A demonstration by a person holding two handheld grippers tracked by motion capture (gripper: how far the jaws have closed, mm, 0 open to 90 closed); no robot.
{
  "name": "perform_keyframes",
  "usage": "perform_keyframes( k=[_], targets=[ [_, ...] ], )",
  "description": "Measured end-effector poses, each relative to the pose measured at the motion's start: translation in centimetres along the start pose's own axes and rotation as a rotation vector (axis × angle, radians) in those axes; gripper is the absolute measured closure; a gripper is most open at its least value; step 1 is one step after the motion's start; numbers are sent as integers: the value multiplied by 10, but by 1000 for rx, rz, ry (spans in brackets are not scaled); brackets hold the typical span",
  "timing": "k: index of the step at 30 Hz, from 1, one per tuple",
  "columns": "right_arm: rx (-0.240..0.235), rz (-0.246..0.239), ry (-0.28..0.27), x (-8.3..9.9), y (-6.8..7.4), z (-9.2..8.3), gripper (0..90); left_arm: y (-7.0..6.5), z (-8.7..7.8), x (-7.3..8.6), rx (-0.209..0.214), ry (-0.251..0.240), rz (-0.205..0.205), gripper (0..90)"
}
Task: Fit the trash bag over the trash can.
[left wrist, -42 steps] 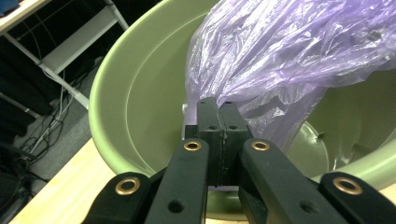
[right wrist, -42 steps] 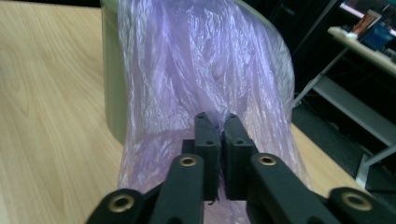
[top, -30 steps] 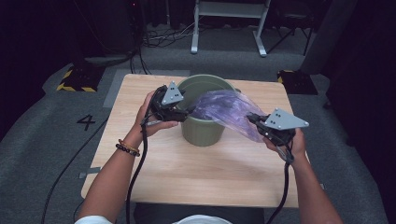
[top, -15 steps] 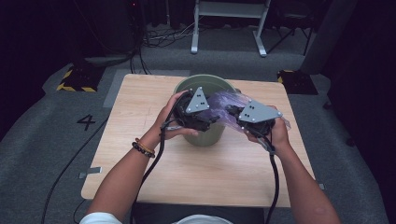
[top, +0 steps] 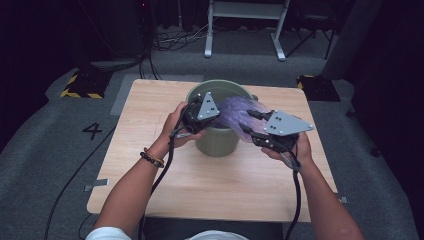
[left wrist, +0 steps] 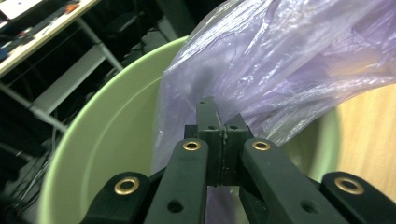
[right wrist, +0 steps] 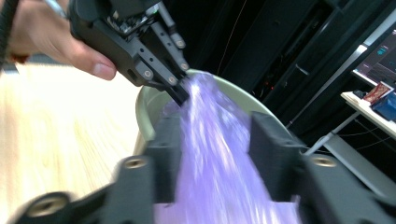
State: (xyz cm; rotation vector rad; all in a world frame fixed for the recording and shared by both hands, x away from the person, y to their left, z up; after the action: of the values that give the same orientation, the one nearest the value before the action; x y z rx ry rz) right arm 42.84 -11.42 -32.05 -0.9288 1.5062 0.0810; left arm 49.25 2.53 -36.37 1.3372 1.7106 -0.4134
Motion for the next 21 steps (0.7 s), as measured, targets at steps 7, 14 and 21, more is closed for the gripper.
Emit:
perform_keyframes(
  k=[7,14,21],
  targets=[
    [-15,41,-27,14,-8,-27,367,10,-17,17,-20,-15,-42,879],
    [9,6,-24,42,-2,-34,341,19,-32,33,-6,-62,-116,834],
    [44,-34,-9,53,6,-13,730,12,-43,41,12,-81,-128,670]
  ],
)
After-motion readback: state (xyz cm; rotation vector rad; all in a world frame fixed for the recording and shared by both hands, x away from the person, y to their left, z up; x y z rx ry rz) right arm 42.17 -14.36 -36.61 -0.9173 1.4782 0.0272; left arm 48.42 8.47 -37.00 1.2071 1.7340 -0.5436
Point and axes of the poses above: each handheld gripper's, and its own axes: z roughly forward along the jaws, x roughly out of its underside, y roughly to its left, the point moved 9 cm from there along z, roughly forward along the jaws, and after that the axes turned 13 degrees about x, right-handed, at the moved point
